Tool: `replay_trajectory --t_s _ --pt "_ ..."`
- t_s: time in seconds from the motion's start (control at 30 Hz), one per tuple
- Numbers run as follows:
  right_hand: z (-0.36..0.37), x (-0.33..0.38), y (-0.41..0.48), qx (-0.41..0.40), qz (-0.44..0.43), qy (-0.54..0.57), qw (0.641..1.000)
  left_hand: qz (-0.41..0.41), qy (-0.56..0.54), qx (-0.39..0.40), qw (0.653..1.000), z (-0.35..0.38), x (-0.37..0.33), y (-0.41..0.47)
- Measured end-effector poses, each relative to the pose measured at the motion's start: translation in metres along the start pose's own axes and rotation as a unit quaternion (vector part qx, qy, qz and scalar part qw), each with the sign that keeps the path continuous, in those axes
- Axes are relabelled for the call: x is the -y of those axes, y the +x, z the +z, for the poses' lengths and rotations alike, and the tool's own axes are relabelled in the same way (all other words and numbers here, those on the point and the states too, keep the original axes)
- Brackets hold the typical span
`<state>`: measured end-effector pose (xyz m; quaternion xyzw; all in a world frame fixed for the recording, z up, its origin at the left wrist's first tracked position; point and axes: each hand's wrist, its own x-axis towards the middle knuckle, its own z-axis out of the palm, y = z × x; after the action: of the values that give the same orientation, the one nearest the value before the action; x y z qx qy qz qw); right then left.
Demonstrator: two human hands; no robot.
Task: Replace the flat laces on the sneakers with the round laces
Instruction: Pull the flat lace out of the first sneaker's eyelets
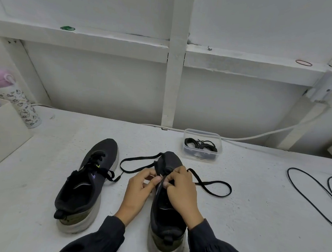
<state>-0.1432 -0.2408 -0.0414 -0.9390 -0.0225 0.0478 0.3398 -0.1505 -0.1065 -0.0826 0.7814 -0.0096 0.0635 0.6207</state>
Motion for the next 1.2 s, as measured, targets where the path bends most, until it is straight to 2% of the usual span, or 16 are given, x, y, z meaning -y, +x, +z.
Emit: replay_trajectory --t_s 0.3,0.47,0.63,0.73,0.9,1.07,1.2 --pt "0.006 -0.004 0.001 -0.008 -0.014 -0.026 1.000 -0.014 0.113 -0.052 0.992 0.013 0.006 0.004" --pt "-0.028 -0.001 0.004 0.045 -0.047 -0.003 0.998 -0.055 0.025 -0.047 0.997 0.012 0.003 0.001" --pt "-0.055 0.017 0.017 0.071 -0.202 -0.120 0.969 -0.082 -0.034 -0.046 0.995 0.014 0.002 -0.002" --pt "-0.056 0.022 0.029 0.135 -0.265 -0.173 0.939 -0.104 -0.079 -0.047 0.990 0.011 0.003 -0.005" --pt "-0.050 0.020 0.036 0.171 -0.292 -0.207 0.918 -0.164 -0.170 -0.058 0.970 0.013 -0.002 -0.010" --pt "-0.046 0.010 0.035 0.149 -0.284 -0.172 0.931 -0.175 -0.205 -0.060 0.961 0.013 -0.007 -0.012" --pt "-0.045 0.005 0.035 0.140 -0.273 -0.148 0.940 -0.173 -0.188 -0.075 0.964 0.014 -0.006 -0.013"
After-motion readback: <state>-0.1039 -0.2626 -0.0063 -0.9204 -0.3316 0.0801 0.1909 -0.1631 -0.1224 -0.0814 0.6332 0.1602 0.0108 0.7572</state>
